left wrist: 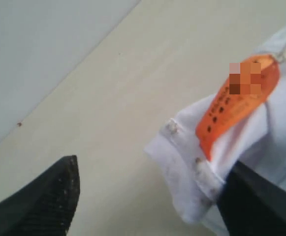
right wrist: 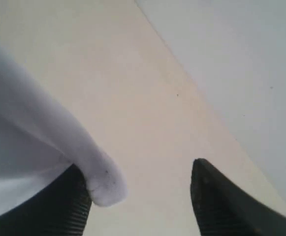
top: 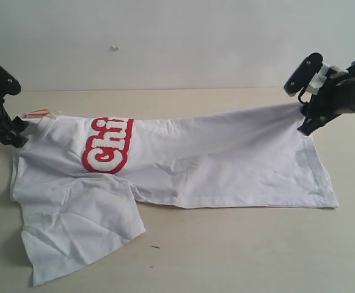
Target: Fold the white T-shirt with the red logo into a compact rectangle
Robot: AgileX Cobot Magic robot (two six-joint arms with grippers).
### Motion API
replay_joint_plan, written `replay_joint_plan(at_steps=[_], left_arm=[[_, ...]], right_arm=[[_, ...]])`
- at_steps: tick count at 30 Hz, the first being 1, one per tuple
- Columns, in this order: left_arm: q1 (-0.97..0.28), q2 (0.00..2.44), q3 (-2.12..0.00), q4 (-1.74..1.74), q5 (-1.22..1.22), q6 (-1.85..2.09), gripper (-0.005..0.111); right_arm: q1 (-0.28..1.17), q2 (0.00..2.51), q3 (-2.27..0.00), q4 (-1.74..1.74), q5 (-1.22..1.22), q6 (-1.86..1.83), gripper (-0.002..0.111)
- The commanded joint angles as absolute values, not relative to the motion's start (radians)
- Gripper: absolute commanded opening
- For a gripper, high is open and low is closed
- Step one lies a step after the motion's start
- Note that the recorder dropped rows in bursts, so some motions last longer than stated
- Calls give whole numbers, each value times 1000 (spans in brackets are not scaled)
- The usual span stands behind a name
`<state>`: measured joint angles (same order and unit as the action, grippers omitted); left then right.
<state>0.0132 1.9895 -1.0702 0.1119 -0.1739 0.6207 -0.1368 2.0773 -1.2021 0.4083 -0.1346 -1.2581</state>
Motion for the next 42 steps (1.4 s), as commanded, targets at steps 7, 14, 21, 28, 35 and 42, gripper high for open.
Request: replay_joint_plan(at_steps=[7, 14, 21, 28, 35, 42], left_arm=[[38, 1989, -1197, 92, 165, 448, 72], [38, 1989, -1198, 75, 151, 408, 72], [38, 1989, -1227, -22, 198, 409, 71], [38, 1990, -1259, -138, 273, 439, 71], [41, 1990, -1262, -471, 289, 719, 70], [101, 1992, -1294, -842, 371, 971, 70]], right_arm=[[-140, 2073, -1320, 418, 59, -1022, 55], [-152, 2073, -1326, 420, 61, -1015, 55], [-176, 2073, -1326, 437, 72, -978, 55], [-176, 2073, -1326, 513, 84, -938, 55], [-176, 2073, -1326, 521, 89, -939, 55], [-176, 2073, -1326, 519, 74, -939, 55]])
